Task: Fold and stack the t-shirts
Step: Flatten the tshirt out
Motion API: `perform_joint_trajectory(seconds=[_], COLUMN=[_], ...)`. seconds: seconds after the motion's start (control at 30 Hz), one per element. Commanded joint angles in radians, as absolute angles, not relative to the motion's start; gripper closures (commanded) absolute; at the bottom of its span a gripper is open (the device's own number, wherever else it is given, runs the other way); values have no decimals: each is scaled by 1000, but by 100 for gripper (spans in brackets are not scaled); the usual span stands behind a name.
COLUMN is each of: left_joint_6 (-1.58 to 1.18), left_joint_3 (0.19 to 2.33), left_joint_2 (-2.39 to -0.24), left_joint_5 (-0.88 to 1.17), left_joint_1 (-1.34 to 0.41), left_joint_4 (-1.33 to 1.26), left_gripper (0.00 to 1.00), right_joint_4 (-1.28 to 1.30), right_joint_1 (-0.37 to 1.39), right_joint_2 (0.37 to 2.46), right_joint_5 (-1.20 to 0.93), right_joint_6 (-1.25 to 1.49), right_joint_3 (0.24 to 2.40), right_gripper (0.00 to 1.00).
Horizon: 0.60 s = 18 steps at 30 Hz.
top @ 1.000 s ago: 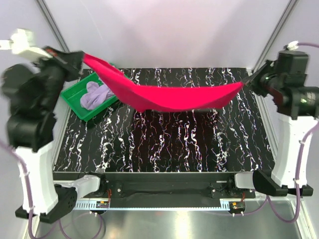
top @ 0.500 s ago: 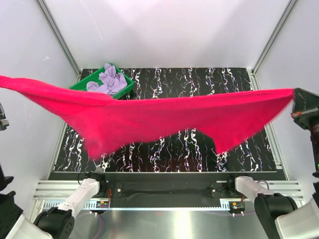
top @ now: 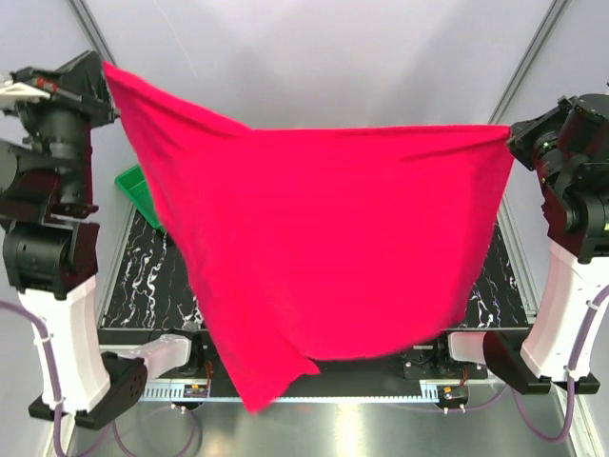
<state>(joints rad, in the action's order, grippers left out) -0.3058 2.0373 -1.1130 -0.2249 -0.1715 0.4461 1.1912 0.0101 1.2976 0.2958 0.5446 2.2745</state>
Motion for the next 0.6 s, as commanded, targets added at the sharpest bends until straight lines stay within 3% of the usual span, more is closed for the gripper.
perform_joint_trajectory(seconds=[0.0,0.43,0.57], left_joint_6=[-250,-288,-321], left_joint_3=[2170,2289,2234], left_joint_2=[-1117,-1037,-954], left_joint_5=[-204,-238,-227], left_joint_1=[-173,-172,-173], left_joint_4=[299,267,287], left_gripper=[100,100,100], right_joint_4=[1117,1140,1138], right_joint_1=[6,6,6], right_joint_2=[1235,1135,1050], right_joint_5=[308,285,293], right_joint_6=[551,574,597], right_joint_3=[2295,2338,2330], right_gripper=[100,100,100])
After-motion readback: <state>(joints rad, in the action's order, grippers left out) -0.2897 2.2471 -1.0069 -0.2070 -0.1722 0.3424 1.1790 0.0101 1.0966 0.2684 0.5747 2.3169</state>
